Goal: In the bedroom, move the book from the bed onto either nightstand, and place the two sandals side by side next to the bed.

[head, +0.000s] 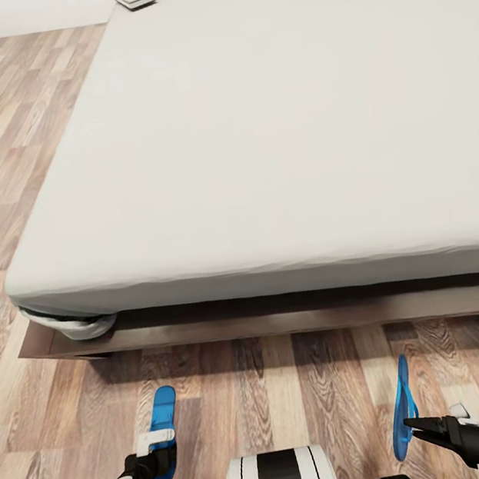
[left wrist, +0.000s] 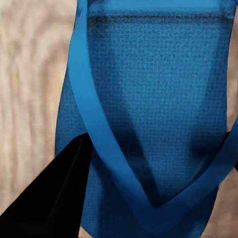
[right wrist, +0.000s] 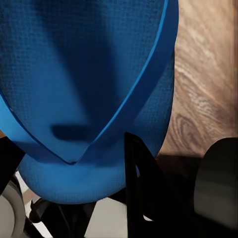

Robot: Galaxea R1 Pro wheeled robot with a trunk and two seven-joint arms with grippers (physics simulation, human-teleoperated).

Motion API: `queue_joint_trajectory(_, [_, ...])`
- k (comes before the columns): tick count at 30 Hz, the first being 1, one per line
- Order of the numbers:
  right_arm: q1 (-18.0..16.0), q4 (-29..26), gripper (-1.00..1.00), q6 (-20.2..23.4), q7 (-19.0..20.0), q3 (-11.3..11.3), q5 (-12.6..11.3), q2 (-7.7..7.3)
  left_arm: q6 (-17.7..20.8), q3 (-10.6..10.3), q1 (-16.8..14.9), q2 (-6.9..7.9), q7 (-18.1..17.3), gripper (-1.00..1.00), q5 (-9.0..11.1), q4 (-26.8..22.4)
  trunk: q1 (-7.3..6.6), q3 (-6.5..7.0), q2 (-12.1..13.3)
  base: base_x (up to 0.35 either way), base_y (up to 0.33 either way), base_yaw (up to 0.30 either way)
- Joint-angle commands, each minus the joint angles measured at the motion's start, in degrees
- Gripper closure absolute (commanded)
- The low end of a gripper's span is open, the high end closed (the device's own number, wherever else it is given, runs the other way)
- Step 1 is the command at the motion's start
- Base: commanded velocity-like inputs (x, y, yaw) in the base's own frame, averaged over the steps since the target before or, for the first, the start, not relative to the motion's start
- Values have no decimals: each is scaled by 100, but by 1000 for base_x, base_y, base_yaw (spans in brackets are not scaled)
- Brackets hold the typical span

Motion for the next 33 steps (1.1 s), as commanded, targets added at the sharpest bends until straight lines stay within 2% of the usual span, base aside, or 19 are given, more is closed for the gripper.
queue_joint_trajectory(1, [-5,-3,100,57,50,-25,57,4,-22,-29,7,-4,15,100,27,48,5,-26,-2,0,0,0])
queue_joint_trajectory(4, [-4,-4,100,58,52,-25,57,4,-22,-29,7,-6,15,100,28,47,12,-93,-6,0,0,0])
queue_joint_trajectory(23, [-5,-5,100,56,49,-25,57,4,-31,-32,7,-7,15,100,22,47,12,-93,-6,0,0,0])
queue_joint_trajectory(26, [-4,-5,100,58,52,-25,57,4,-24,-30,7,-7,15,100,21,47,5,-26,-2,0,0,0])
queue_joint_trajectory(33, [-4,-5,100,58,51,-25,57,4,-22,-29,7,-7,17,100,20,47,5,-26,-2,0,0,0])
